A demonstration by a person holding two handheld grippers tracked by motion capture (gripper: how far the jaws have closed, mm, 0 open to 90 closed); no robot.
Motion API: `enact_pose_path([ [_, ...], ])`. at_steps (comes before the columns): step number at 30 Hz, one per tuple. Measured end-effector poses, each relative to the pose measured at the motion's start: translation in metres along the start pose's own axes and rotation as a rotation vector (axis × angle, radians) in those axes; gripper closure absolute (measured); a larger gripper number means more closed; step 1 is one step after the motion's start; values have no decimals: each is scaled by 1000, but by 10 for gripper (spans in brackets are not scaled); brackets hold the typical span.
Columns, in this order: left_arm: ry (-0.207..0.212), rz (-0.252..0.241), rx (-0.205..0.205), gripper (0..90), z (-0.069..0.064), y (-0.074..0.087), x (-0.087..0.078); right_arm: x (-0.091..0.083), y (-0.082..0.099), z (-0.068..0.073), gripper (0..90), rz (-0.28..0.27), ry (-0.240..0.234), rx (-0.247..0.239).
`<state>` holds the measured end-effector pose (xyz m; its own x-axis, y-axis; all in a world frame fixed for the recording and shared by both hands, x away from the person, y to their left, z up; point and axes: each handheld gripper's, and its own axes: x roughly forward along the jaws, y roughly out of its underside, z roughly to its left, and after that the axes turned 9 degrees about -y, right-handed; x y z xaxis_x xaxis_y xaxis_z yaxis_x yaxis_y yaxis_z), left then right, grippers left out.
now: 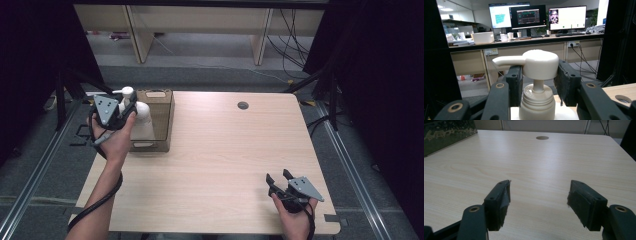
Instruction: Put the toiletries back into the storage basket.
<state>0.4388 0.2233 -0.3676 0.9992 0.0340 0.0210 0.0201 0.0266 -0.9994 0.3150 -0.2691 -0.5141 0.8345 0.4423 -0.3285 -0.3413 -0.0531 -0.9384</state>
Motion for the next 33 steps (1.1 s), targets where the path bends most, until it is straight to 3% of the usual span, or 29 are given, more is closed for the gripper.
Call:
enact_pose_path([
  [13,-5,16,-3,594,1,7,0,-1,0,0,348,3,11,-8],
  [14,-5,19,-3,594,1,8,0,-1,0,1,348,3,12,16],
  [17,-5,22,-4,594,0,10,0,-1,0,0,348,1,6,13],
  [18,-6,23,-5,594,0,10,0,-1,0,3,348,4,11,36],
  [19,-6,24,-5,594,0,11,0,-1,0,0,348,1,6,15],
  [33,-12,41,-16,593,2,18,0,-1,0,2,348,3,12,23],
])
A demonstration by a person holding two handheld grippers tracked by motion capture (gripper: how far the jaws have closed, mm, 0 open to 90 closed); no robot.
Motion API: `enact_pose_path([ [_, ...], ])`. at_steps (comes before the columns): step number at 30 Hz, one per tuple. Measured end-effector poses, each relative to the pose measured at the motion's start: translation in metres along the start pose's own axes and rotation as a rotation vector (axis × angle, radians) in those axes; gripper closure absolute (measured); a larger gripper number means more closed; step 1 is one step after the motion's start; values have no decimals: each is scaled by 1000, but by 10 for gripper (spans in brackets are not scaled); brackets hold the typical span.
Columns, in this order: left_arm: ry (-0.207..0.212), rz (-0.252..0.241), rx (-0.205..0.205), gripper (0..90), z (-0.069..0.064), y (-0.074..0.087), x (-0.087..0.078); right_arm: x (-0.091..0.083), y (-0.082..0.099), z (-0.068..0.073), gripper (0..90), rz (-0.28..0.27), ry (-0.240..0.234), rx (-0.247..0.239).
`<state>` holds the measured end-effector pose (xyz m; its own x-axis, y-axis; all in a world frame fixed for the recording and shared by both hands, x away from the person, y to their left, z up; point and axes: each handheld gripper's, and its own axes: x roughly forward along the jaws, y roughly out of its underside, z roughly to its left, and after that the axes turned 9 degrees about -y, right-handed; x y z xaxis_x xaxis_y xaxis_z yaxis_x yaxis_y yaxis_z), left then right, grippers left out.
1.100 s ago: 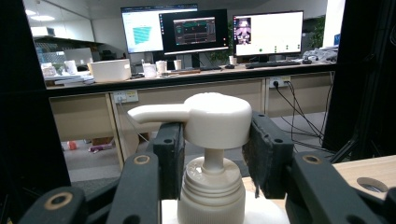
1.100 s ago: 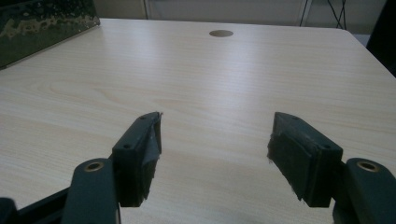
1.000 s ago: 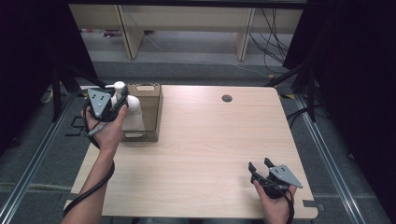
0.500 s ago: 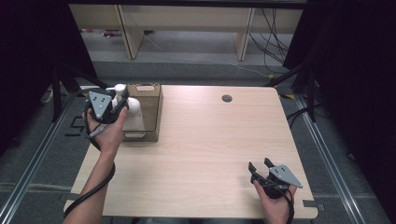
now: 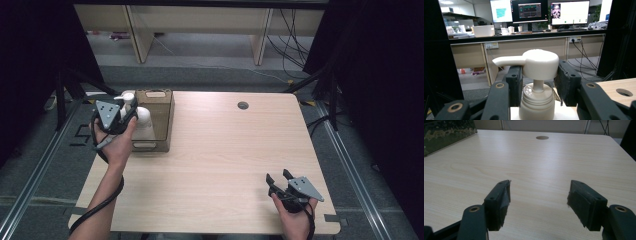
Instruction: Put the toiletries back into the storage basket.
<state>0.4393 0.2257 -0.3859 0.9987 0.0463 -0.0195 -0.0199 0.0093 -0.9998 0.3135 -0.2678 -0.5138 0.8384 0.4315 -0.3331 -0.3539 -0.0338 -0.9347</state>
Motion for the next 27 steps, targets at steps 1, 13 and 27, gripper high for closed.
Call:
enact_pose_path([
  [1,0,0,0,593,0,0,0,0,0,1,348,1,-2,10],
  [13,-11,6,-17,589,9,2,-3,1,0,-1,348,-1,-6,-27],
  [27,-7,3,-22,566,11,4,-4,1,0,-2,347,-2,-7,-26],
])
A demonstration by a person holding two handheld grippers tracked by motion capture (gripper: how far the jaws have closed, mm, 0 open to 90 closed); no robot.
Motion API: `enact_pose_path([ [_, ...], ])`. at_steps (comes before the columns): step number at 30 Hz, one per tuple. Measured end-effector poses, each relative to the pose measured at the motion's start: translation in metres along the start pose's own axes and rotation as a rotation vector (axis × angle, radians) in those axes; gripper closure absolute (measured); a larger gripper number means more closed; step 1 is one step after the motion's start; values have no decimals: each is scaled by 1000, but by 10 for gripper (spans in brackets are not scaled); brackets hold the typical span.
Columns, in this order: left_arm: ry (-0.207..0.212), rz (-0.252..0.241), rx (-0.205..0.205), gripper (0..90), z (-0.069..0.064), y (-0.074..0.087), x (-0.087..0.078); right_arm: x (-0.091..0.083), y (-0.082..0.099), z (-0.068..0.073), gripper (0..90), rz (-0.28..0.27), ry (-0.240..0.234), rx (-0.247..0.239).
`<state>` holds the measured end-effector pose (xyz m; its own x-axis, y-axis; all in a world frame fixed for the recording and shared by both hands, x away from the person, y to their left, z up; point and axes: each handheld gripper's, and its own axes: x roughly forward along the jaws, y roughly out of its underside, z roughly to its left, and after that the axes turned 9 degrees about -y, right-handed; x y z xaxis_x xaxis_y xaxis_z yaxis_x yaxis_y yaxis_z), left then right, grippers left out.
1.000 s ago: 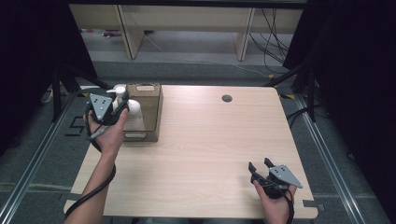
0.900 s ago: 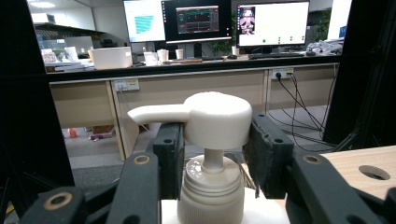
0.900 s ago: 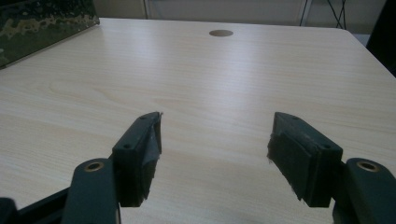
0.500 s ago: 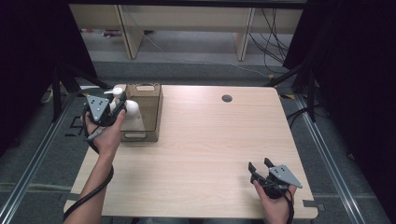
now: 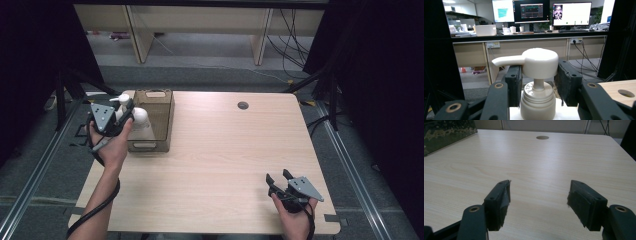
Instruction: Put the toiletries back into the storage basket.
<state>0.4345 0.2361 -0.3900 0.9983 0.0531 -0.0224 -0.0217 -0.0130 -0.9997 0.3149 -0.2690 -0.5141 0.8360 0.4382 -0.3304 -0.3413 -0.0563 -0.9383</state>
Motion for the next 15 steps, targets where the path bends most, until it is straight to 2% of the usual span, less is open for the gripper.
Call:
enact_pose_path([
  [8,16,11,-28,419,3,8,-2,-1,0,-1,347,6,4,-12],
  [15,29,2,-31,350,6,10,-10,-1,0,0,346,3,17,-4],
])
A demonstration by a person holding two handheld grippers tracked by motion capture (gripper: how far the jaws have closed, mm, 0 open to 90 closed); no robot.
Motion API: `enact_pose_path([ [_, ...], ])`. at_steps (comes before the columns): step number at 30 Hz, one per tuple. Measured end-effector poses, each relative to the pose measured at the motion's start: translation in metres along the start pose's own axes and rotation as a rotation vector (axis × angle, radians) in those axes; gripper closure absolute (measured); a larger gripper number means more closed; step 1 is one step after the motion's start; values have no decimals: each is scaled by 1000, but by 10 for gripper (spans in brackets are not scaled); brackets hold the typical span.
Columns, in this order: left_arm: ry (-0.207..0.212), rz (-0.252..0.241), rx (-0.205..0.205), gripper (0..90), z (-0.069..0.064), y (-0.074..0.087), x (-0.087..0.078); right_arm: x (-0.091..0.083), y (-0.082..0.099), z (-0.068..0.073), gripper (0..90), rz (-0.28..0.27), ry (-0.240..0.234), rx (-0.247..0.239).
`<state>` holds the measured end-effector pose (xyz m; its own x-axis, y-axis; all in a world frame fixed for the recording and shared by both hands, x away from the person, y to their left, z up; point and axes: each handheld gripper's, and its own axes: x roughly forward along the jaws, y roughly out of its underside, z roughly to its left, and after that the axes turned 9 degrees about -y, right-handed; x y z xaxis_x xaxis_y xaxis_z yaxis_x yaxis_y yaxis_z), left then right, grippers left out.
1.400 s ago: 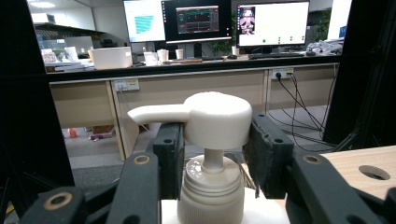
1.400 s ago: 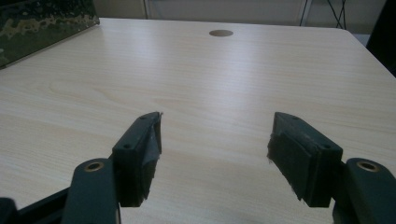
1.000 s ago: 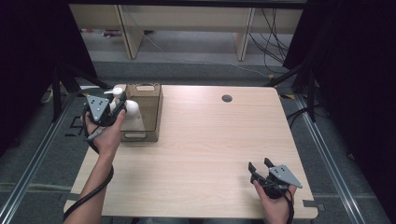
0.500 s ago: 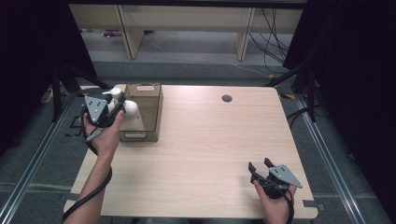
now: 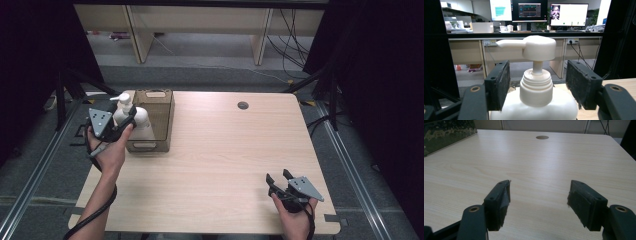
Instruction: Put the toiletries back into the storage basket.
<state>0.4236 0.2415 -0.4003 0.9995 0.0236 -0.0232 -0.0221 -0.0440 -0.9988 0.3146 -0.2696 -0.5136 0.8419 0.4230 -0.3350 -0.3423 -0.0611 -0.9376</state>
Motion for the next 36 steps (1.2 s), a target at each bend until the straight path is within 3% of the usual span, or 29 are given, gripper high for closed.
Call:
enact_pose_path([
  [3,10,-2,6,343,1,1,-5,0,0,0,346,0,-2,4],
  [4,10,-1,2,342,1,2,-7,0,0,3,346,7,0,46],
  [6,19,1,-4,340,2,3,-10,-1,0,3,346,6,0,45],
  [7,20,0,-3,338,2,3,-11,0,0,1,346,1,3,9],
  [10,21,1,-6,336,4,5,-16,0,0,1,346,0,3,9],
  [11,26,-2,-10,337,4,6,-18,-1,0,3,345,5,0,44],
  [14,30,5,-17,336,6,8,-23,-1,0,3,345,4,-2,44],
  [17,39,11,-37,335,9,13,-27,0,0,0,345,0,4,5],
  [19,42,16,-36,334,10,16,-30,0,0,0,345,-1,4,7],
  [20,46,19,-38,334,10,18,-32,-1,0,3,345,4,0,45],
  [27,67,34,-41,341,14,33,-42,0,0,-1,345,-5,-7,-2],
  [36,70,63,-11,348,20,60,-53,1,0,0,345,-2,-14,12],
])
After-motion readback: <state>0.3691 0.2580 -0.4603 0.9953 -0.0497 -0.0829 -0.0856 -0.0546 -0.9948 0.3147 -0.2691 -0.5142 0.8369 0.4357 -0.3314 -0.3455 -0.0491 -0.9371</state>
